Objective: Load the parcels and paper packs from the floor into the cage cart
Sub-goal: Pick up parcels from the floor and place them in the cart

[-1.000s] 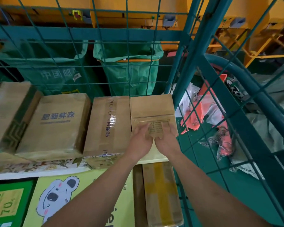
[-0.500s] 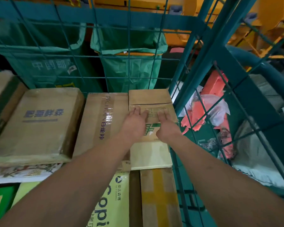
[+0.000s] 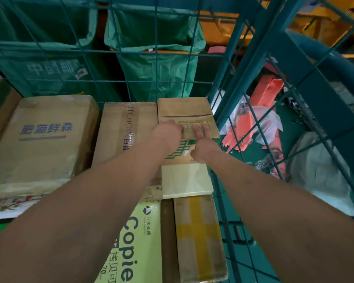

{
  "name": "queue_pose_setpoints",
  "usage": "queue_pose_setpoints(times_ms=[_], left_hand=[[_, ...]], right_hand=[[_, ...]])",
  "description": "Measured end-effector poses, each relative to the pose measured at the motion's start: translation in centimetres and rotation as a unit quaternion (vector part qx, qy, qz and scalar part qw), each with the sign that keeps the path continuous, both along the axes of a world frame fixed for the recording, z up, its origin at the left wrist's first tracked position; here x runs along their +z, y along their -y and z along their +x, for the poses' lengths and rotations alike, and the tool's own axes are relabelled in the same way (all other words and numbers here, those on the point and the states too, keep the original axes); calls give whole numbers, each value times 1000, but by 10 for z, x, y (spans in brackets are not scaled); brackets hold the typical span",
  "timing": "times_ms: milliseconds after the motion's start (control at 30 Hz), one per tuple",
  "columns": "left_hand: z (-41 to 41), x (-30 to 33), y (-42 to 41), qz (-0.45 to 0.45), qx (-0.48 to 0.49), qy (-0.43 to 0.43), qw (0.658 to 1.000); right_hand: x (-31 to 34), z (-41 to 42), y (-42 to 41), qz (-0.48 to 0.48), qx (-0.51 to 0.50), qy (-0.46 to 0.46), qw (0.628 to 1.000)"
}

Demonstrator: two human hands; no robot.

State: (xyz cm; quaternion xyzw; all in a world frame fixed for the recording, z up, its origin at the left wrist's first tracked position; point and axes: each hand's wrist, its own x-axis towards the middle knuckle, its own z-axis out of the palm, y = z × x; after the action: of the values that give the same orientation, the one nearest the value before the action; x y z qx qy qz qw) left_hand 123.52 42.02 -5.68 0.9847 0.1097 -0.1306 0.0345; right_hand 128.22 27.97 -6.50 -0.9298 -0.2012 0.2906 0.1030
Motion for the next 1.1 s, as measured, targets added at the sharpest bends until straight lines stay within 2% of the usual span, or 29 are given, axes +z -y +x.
queue_pose_setpoints(times_ms=[133,233,300,433,567,700,767,867,967,1100], left_hand=[[-53,-11,15,-70,26,36,997],[-77,-2,14,-141,38,46,988],[-88,4,14,-181,63,39,981],[-126,18,23,-235,142,21,961],[-184,40,37,-351,269,56,895],[-268,65,54,-444,342,113,820],[-315,75,57,-458,385,135,790],[-391,82,57,-453,465,134,749],[-467,83,57,-467,537,136,689],[-582,81,70,-499,583,199,610]], right_hand=[[10,-9,1,4,14,-1,1000],[20,-44,4,44,26,-3,999],[19,-74,3,86,38,-40,995],[17,-117,11,213,-61,-137,965],[54,-172,17,232,-88,-180,952],[89,-242,19,251,-80,-200,944],[103,-285,19,285,-86,-209,931],[113,-354,23,265,-110,-260,922],[104,-425,22,242,-91,-307,916],[105,-522,21,234,-81,-366,897]])
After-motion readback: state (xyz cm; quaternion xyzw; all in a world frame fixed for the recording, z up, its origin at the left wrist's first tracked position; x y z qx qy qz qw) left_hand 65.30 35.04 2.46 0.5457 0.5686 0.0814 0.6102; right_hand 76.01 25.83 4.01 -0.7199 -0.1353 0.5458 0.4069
